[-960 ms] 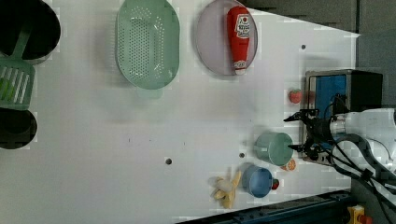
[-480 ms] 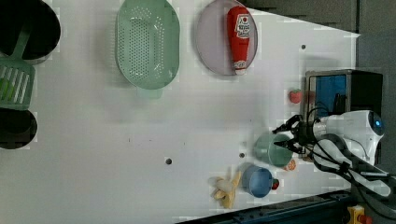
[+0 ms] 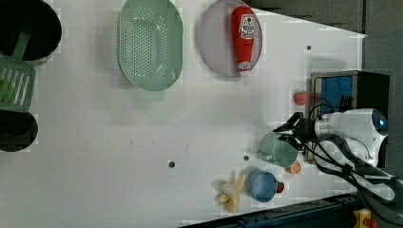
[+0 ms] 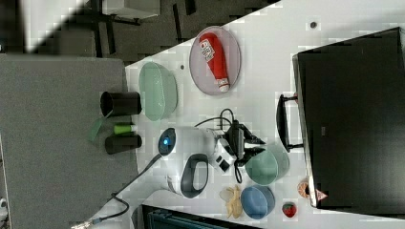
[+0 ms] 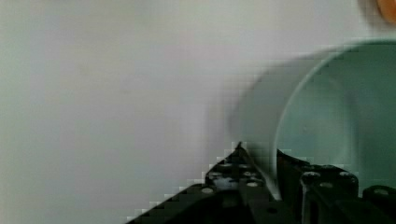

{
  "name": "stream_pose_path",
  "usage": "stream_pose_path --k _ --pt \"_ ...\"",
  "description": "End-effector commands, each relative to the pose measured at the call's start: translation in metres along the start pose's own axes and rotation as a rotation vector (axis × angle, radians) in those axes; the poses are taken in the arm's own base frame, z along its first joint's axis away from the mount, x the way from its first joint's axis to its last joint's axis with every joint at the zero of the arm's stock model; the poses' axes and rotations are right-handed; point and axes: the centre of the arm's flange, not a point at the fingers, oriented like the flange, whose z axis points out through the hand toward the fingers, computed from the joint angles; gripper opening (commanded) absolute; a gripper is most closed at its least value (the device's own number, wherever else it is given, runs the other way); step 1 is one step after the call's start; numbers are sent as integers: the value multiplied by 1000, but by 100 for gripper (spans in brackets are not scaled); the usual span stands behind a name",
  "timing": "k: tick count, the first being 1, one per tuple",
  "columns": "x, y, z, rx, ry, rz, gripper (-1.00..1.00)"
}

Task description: Drag mug forwards.

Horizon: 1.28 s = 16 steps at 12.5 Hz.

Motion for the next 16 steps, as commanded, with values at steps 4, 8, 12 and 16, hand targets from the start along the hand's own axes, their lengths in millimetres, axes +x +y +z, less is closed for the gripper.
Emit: stream_pose_path --k 4,8,12,16 --pt "15 -48 -24 76 22 36 -65" --pt "7 -85 -33 91 28 11 -65" --pt "1 -123 -40 72 34 -6 -65" --pt "2 -159 -46 114 46 -11 -65"
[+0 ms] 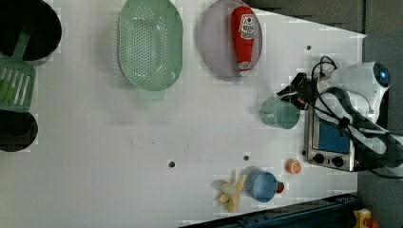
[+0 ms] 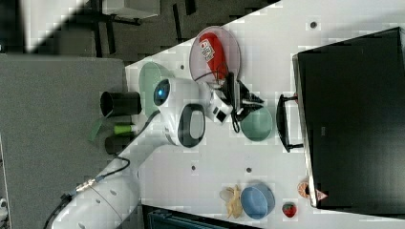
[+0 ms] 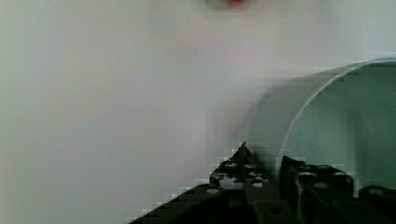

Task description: Drag mug forwards.

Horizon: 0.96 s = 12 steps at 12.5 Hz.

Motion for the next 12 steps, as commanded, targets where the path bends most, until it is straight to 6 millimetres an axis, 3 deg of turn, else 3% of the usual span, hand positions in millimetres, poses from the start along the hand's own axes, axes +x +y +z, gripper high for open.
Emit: stream_pose_path --k 1,12 --pt "-5 -31 -25 59 12 -3 -65" --pt "-10 -113 -35 113 32 -23 -65"
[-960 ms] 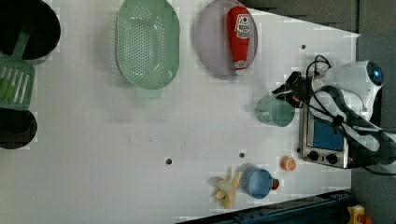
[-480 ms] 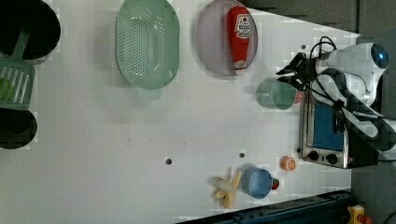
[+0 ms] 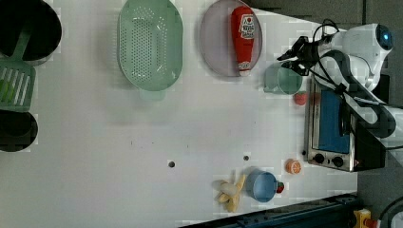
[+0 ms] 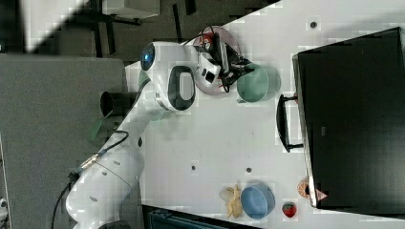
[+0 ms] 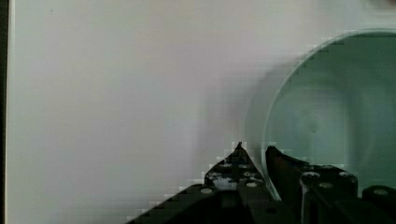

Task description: Drag mug forwards.

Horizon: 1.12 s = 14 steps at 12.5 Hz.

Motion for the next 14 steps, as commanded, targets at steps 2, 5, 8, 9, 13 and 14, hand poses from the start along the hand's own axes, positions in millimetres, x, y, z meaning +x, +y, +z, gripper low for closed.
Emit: stream_pose_path --k 2,5,8,9,13,14 --pt "8 -29 -14 62 27 14 -65" --pt "8 -42 -13 84 34 11 -65" --pt "8 -49 -12 96 37 10 -65" --pt "10 -48 -12 96 39 12 -59" --pt "11 -54 -37 134 43 10 29" --pt "11 -56 -60 148 43 0 52"
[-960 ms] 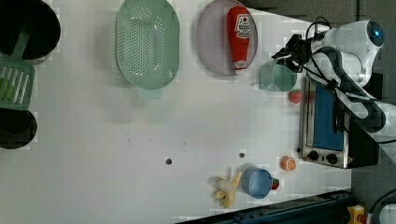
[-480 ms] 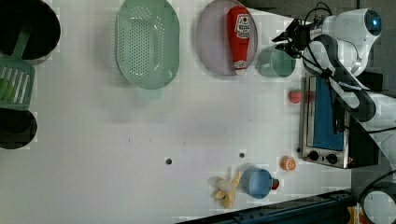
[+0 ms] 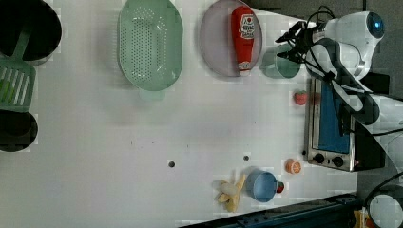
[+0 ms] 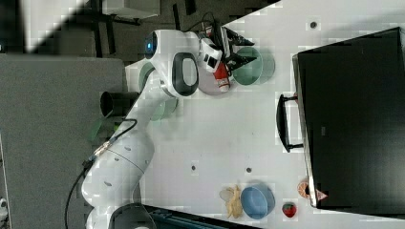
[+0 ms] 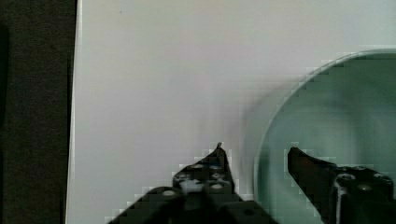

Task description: Drag mug forwards.

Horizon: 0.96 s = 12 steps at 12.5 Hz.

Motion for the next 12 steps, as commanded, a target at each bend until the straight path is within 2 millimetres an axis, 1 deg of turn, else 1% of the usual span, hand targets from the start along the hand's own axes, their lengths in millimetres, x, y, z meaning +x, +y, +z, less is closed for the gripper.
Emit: stream_pose_path --k 1,2,3,4,5,6,7,9,12 --pt "17 -20 -101 101 22 -24 76" --pt "19 -19 -133 106 25 -106 98" --pt "22 -15 -168 102 28 -218 100" --pt "25 -6 -201 87 27 -326 100" --pt "29 7 -231 61 17 -405 100" --pt "31 23 -259 25 0 -435 100" --pt "32 42 -281 -26 -26 -435 100" --pt "30 82 -315 -113 -71 -433 100" --pt "25 128 -364 -112 -89 -449 100"
